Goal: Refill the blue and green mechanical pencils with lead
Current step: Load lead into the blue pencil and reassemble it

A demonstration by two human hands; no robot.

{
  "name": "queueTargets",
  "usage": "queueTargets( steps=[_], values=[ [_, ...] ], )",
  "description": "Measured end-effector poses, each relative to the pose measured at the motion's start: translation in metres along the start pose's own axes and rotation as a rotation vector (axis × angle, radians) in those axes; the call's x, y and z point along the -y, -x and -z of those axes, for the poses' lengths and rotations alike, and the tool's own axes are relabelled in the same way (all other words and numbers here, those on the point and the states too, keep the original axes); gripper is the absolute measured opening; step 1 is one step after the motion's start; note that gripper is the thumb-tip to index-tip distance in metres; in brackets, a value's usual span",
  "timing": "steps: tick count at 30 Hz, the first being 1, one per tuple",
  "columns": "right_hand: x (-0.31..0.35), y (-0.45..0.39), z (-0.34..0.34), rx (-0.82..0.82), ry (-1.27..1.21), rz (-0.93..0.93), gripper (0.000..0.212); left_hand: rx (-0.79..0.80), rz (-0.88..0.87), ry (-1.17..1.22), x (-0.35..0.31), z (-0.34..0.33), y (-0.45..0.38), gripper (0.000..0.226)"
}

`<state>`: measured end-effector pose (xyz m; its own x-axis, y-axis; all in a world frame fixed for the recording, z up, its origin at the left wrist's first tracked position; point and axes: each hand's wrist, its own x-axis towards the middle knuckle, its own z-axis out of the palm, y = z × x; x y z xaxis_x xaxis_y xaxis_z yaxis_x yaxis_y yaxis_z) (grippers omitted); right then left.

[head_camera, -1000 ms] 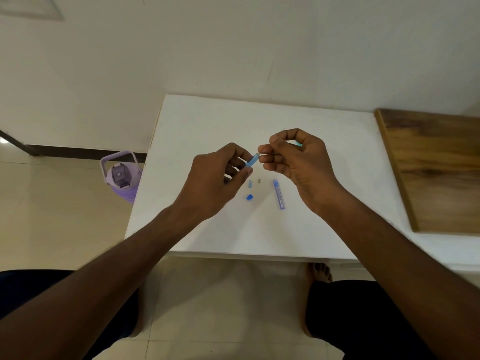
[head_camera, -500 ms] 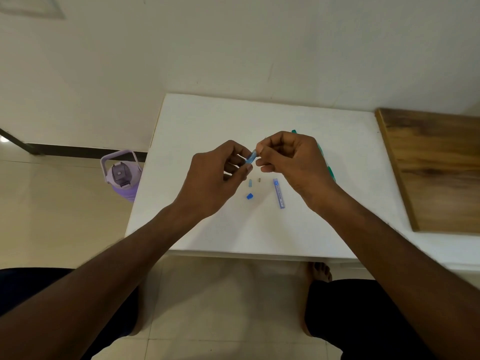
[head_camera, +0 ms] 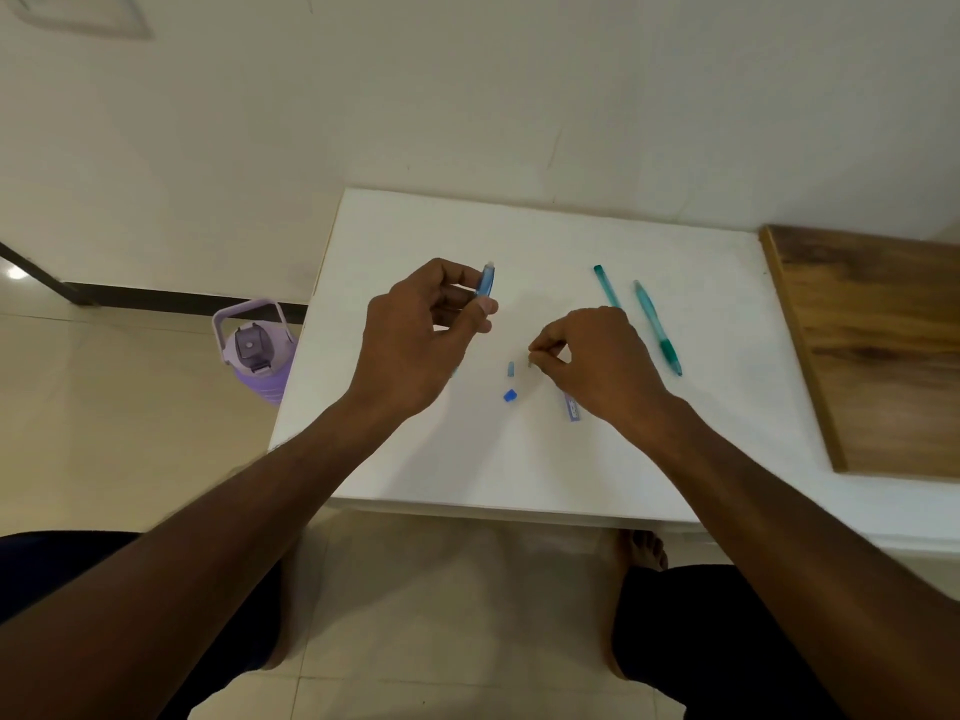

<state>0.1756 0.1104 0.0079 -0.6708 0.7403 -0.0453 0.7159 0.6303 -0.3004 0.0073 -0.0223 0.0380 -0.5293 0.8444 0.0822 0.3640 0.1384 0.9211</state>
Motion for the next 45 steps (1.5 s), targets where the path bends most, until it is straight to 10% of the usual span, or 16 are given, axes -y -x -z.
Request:
queueTargets(
  steps=[11, 21, 45],
  values=[
    [0.003, -0.001, -0.011, 0.011, 0.187, -0.020, 0.028, 0.016, -0.022, -0.039, 0.002, 0.000, 0.001, 0.018],
    [0.026, 0.003, 0.043, -0.085, -0.871, -0.117, 0.010, 0.076, -0.087, -0.182, -0.004, -0.004, 0.005, 0.019],
    [0.022, 0.004, 0.036, -0.029, -0.779, 0.038, 0.011, 0.076, -0.151, -0.206, 0.001, -0.004, 0.006, 0.019]
  ],
)
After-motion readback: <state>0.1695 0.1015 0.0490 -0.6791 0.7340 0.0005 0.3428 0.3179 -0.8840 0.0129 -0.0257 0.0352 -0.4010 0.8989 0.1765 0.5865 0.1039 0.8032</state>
